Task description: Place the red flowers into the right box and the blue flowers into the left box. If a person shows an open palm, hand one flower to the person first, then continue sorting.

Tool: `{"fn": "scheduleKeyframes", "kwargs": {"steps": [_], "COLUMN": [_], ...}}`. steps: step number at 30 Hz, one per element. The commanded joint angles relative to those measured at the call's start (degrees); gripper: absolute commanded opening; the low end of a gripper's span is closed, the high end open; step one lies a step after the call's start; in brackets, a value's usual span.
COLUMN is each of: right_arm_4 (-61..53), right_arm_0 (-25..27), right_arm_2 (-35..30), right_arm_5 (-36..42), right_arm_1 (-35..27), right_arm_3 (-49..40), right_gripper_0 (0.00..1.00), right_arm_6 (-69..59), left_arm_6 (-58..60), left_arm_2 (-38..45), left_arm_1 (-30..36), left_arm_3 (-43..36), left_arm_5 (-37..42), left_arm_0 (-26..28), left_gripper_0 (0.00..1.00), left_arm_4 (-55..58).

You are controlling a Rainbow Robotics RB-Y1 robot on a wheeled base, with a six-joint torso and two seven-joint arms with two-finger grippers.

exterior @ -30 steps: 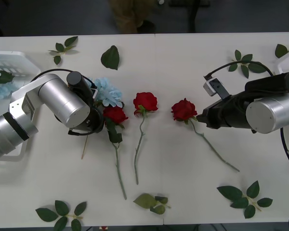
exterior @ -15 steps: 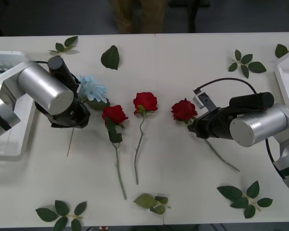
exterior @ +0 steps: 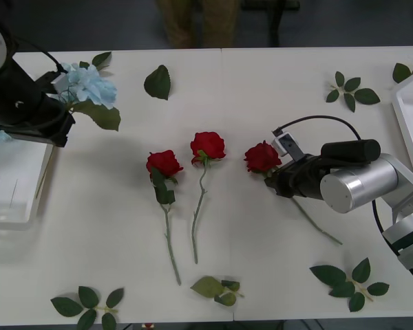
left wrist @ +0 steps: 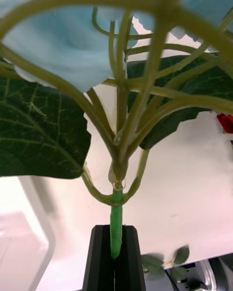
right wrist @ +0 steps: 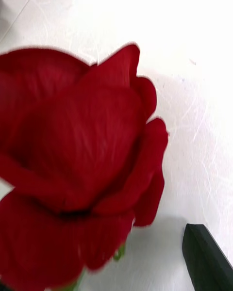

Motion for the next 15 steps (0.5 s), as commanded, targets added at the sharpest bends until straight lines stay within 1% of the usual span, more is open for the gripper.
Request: {"fn": "scheduleKeyframes", "kwargs": {"steps": [1,2,3,4,5,6,8,10,11,13,15], "right_arm_4": [0.7,0.7,0.7,0.8,0.8,0.9,1.0,1.0,0.9,0.5,0.2], "right_arm_0": [-2.2,-2.2,-2.3,-2.2,-2.3,-2.3,-2.3,-2.2,-2.2,-2.2,-2.2], "right_arm_2": [0.8,0.9,0.8,0.8,0.8,0.8,0.8,0.3,0.0,-0.9,-2.4], "right_arm_5": [-0.5,-0.5,-0.5,-0.5,-0.5,-0.5,-0.5,-0.5,-0.5,-0.5,-0.3], "right_arm_1": [2.3,2.3,2.3,2.3,2.3,2.2,2.2,2.1,2.1,2.1,1.8], "right_arm_3": [1.2,1.2,1.2,1.2,1.2,1.3,1.3,1.2,1.3,1.2,0.5], "right_gripper_0": [0.48,0.37,0.15,0.04,0.0,0.0,0.0,0.0,0.0,0.0,0.0], "right_arm_6": [-2.2,-2.2,-2.2,-2.2,-2.2,-2.2,-2.2,-2.2,-2.2,-2.0,-1.7], "left_arm_6": [-11.8,-12.6,-14.6,-15.9,-17.3,-19.6,-22.1,-24.5,-25.8,-27.7,-30.6], "left_arm_2": [9.3,9.8,11.1,12.0,12.8,14.2,16.0,17.8,19.8,22.9,27.1], "left_arm_1": [5.2,5.9,7.6,9.1,10.7,13.3,16.3,19.0,20.3,21.1,21.1], "left_arm_3": [-1.5,-1.5,-1.5,-1.5,-1.5,-1.5,-1.5,-1.3,-0.9,0.3,3.9], "left_arm_5": [5.9,6.4,6.8,6.8,6.8,6.8,6.4,4.1,2.6,0.7,-1.4], "left_arm_0": [-2.0,-1.9,-1.6,-1.2,-0.5,1.0,3.4,6.5,8.9,11.9,15.5], "left_gripper_0": [0.0,0.0,0.0,0.0,0.0,0.0,0.0,0.0,0.0,0.0,0.0], "left_arm_4": [-1.1,-1.1,-1.0,-0.6,-0.4,0.0,0.3,0.7,1.1,1.8,3.5]}}
